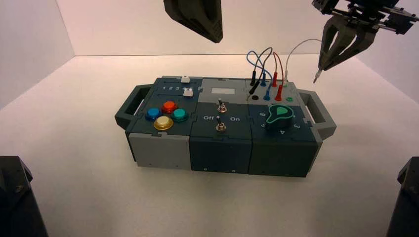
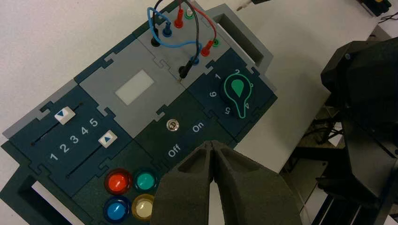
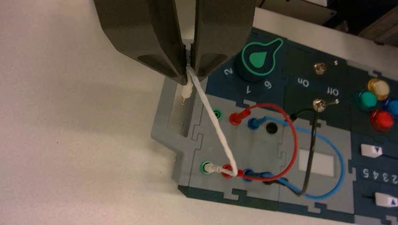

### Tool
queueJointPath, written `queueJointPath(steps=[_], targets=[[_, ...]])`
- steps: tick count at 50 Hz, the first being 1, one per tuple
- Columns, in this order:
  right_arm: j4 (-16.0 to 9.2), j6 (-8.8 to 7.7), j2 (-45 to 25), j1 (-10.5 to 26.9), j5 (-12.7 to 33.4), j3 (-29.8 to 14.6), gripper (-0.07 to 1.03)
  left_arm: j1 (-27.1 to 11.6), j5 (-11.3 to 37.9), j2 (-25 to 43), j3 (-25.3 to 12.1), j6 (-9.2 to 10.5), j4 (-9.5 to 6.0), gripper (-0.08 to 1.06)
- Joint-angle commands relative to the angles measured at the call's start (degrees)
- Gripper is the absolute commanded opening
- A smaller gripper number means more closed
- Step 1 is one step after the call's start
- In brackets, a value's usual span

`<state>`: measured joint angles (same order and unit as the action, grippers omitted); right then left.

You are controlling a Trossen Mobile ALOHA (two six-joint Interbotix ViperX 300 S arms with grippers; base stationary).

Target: Insert the white wire.

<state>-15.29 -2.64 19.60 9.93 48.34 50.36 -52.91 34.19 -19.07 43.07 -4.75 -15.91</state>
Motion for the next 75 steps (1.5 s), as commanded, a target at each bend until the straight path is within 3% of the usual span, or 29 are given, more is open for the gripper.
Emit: queueJointPath(steps=[1,23,75], targets=[[-0.7,0.18,1.1,1.5,0.6,-0.5,-0.02,-0.1,-0.2,-0.8,-1.6,-0.18,0.09,-0.03],[-4.9,0.53,-0.4,5.4,0.8,-0.7,-0.02,0.0,0.0,-1.1,-1.2,-0.18,0.09,-0.03],[-5.3,0.53,-3.9,5.4,-3.3,-0.3,-0.02,-0.1,0.0,-1.3,-1.2,-0.26,0.09,-0.03]])
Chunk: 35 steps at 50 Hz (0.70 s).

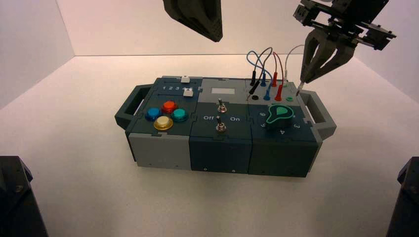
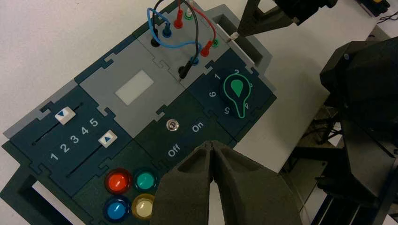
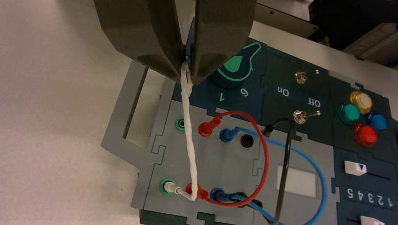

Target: Insert the white wire.

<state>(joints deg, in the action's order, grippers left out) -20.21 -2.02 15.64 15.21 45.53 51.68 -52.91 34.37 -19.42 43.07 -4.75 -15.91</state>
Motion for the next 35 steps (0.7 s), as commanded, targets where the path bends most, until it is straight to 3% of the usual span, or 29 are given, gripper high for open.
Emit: queueJointPath(steps=[1,35], targets=[[-0.4,-0.09,0.0,0.2,-0.5,-1.7,-0.02,-0.1,-0.2,-1.0,-1.2,-0.26,0.09,-0.03],[-0.4,-0.09,-2.7,0.2,-1.4,-3.0,-0.03,-0.1,-0.1,-1.0,-1.2,-0.18,0.00,-0.03]])
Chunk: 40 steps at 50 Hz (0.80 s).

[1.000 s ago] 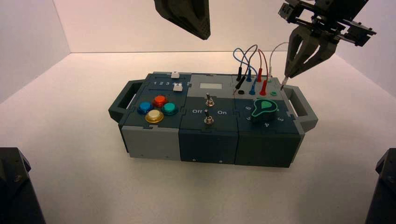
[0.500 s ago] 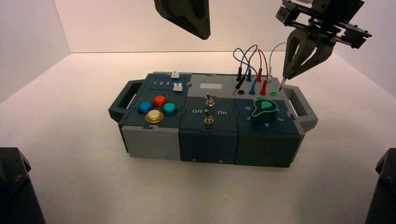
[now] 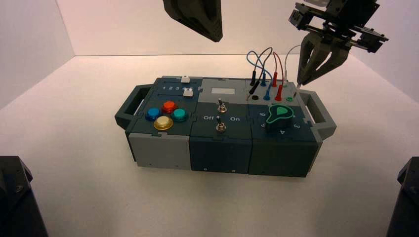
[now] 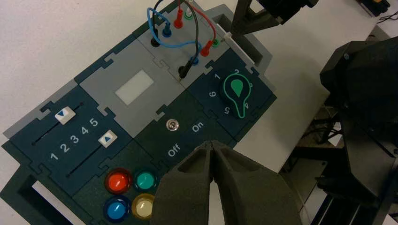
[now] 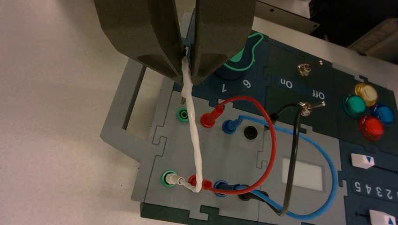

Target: Insert the white wire.

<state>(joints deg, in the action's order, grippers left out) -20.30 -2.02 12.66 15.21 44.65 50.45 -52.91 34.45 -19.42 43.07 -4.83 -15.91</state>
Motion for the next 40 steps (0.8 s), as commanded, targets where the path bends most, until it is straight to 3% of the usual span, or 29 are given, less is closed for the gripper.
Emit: queueJointPath(steps=[1,40], targets=[[-0.4,-0.09,0.3,0.2,-0.6,-1.8,-0.02,-0.1,-0.2,-1.0,-1.1,-0.09,0.00,-0.03],[-0.4,-0.18,-1.3,0.2,-0.9,-3.1,-0.02,-0.1,0.0,-1.0,-1.1,-0.09,0.00,-0.03]])
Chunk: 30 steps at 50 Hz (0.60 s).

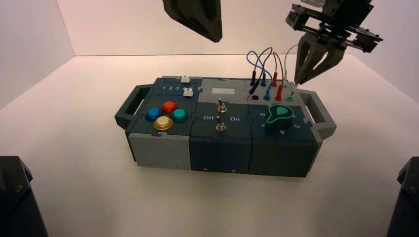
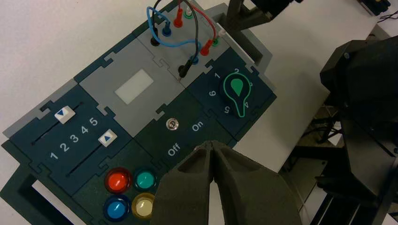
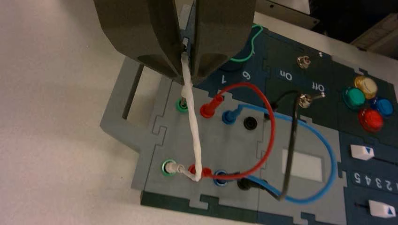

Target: Insert the white wire.

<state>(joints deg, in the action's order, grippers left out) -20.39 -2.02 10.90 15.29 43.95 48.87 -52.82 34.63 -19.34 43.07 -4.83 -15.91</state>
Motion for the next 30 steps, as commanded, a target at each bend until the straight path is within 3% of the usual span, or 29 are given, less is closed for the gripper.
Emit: queueJointPath(steps=[1,30], targets=[[-0.3,-0.18,0.4,0.2,-0.2,-1.6,-0.02,-0.2,-0.2,-1.1,-1.1,-0.09,0.00,-0.03],[-0.4,-0.18,-0.4,0.3,-0.4,-1.5,-0.02,-0.1,-0.2,-1.1,-1.4,-0.09,0.00,-0.03]])
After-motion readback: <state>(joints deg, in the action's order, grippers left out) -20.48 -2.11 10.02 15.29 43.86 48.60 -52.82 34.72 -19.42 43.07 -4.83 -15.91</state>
